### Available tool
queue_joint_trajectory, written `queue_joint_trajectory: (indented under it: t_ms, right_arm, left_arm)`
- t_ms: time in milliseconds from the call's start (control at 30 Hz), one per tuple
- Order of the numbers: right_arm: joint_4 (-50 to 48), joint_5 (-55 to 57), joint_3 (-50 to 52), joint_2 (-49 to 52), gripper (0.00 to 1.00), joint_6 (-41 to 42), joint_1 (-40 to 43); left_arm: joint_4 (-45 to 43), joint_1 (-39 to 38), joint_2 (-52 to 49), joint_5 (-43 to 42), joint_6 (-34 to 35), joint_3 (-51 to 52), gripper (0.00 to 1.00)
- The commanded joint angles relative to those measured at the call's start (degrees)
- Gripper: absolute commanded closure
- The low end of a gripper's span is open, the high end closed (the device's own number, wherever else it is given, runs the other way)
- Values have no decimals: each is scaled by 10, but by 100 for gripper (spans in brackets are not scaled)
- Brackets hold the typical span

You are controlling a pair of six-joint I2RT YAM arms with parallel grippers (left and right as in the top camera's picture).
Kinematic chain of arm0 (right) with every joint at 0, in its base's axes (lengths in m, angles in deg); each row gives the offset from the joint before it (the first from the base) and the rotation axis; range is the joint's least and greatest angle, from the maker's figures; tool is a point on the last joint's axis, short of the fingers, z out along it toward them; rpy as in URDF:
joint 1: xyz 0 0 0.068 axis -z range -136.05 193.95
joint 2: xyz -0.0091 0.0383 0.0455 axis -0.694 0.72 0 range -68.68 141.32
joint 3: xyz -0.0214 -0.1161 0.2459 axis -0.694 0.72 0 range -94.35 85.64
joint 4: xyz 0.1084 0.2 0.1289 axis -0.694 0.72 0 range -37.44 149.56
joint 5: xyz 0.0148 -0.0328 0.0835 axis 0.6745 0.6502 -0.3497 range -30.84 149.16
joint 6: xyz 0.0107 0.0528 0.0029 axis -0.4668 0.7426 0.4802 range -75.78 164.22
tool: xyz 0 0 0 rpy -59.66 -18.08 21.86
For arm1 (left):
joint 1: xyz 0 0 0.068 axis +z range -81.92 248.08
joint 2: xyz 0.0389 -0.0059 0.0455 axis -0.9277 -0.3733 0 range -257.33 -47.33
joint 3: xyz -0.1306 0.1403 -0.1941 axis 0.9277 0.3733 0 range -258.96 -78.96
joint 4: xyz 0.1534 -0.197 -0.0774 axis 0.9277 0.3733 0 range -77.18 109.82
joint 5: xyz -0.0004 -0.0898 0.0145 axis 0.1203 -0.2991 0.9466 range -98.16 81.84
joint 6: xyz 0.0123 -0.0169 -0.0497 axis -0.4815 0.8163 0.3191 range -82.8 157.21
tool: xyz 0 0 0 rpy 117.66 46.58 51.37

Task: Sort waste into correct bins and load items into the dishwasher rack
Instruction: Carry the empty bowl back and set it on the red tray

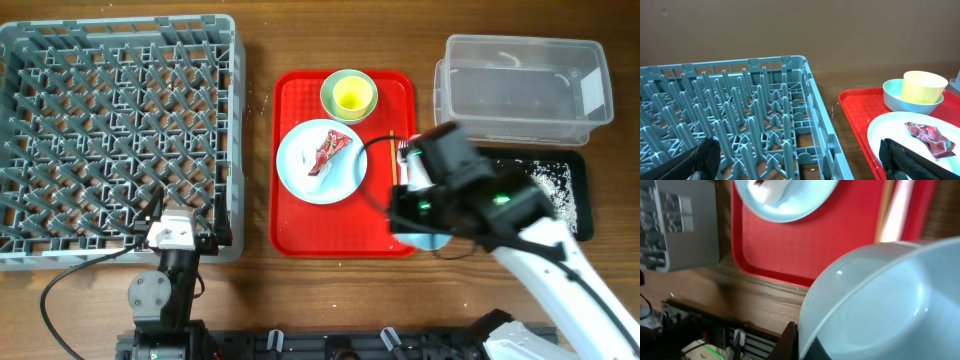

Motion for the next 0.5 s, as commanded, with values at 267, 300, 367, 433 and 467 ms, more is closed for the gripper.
queue_joint_trajectory:
  t_ms: [267, 300, 367, 433, 467]
  right_arm:
    - [-120, 107, -3, 213, 95, 112, -117]
    - [-123, 107, -3, 225, 96, 112, -117]
    - [-128, 104, -3, 246, 96, 111, -117]
    - [-131, 90, -3, 266, 96, 112, -117]
    - [-132, 83, -3, 275, 96, 112, -117]
  left_arm:
    - [2, -3, 3, -7, -9, 3, 0]
    - [2, -3, 3, -7, -9, 3, 0]
    - [2, -3, 3, -7, -9, 3, 0]
    - [2, -3, 3, -7, -9, 3, 0]
    - [2, -3, 3, -7, -9, 3, 0]
